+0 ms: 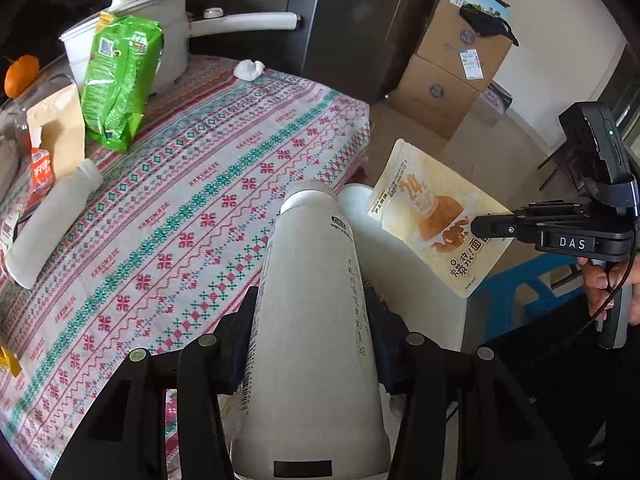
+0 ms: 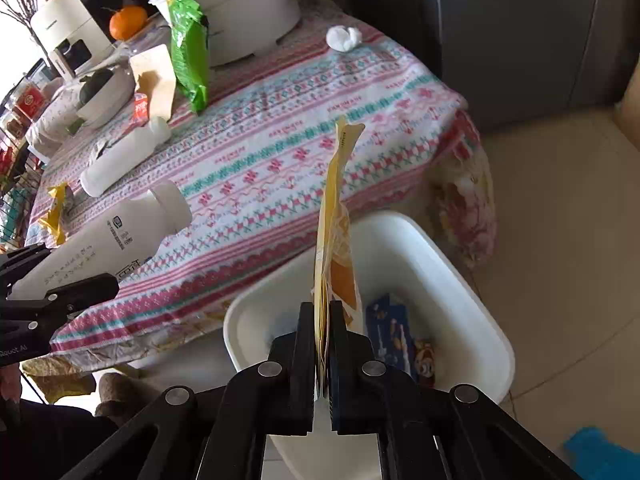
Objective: Collect trash
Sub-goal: 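Carry the pouch and the white bottle to the white bin with both tools, then open the right tool over the bin while the left lowers and releases the bottle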
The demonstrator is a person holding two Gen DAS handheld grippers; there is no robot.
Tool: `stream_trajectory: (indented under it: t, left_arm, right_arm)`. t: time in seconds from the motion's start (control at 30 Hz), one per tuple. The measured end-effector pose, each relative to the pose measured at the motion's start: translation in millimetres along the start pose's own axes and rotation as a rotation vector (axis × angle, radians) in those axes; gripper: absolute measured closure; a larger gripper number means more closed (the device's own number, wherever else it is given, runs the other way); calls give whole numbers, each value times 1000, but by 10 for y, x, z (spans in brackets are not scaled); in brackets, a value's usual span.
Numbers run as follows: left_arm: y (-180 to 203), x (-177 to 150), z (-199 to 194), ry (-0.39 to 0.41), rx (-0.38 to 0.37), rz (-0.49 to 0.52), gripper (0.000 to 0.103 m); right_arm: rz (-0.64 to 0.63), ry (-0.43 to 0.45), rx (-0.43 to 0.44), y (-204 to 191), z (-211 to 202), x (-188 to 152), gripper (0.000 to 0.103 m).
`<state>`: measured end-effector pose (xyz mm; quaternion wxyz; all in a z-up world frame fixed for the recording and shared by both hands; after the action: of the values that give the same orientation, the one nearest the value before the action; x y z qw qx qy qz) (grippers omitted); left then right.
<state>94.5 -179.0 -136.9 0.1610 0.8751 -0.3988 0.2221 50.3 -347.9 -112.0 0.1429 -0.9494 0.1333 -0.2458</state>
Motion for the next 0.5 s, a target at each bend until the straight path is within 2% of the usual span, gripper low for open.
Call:
stream_trajectory:
  t: [0.17,0.43,0.47,0.5]
  left_arm:
    - [110,-50,152,-34,-3,36,51]
    - [232,-108,322,-71,-11,80,51]
    - [249,-112,339,-75,-13,85,51]
    - [269,-112,360,-78,-14,90,51]
  right_arm:
    - [55,-74,-6,233,130,-131,99]
    - [37,-174,-101,311,455,-263,96]
    - [45,-182,-110,332,486,-263,94]
    - [64,-195,-110,364,517,-258,86]
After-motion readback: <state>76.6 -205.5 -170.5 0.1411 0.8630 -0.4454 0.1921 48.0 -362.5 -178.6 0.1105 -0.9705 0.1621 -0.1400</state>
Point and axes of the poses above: each gripper's, at about its wrist camera, not at the fingertips, and z roughly the way its jaws point, y to its right, x to its top, the point moved 5 cm from there along z, roughly the way its jaws point, and after that the axes turned 8 degrees about z, right-handed, at the moved point
